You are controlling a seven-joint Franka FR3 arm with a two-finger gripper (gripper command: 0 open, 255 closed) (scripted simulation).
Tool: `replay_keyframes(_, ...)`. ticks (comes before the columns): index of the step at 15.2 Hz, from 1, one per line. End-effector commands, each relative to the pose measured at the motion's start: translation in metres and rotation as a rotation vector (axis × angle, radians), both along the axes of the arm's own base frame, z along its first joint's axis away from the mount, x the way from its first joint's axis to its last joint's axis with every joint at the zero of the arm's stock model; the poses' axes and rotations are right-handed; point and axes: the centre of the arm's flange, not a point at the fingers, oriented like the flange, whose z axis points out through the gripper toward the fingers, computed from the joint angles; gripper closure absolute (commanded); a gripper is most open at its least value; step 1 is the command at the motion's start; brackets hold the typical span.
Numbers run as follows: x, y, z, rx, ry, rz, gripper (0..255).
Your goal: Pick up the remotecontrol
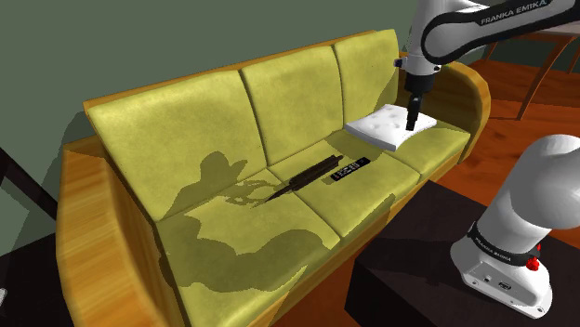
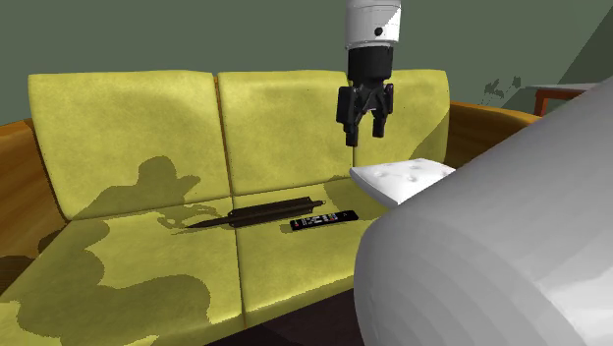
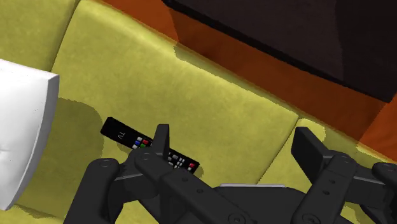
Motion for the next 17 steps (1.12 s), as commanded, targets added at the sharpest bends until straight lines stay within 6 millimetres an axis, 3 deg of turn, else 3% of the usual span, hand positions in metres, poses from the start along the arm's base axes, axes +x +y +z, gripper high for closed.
replay_keyframes(1, 0.013, -0.011, -0.021, 0.002, -0.004, 0.079, 0)
replay_keyframes(9, 0.070, -0.036, -0.105, 0.015, -0.012, 0.373, 0)
replay_keyframes(17, 0.131, -0.043, -0.189, 0.029, -0.021, 0.668, 0)
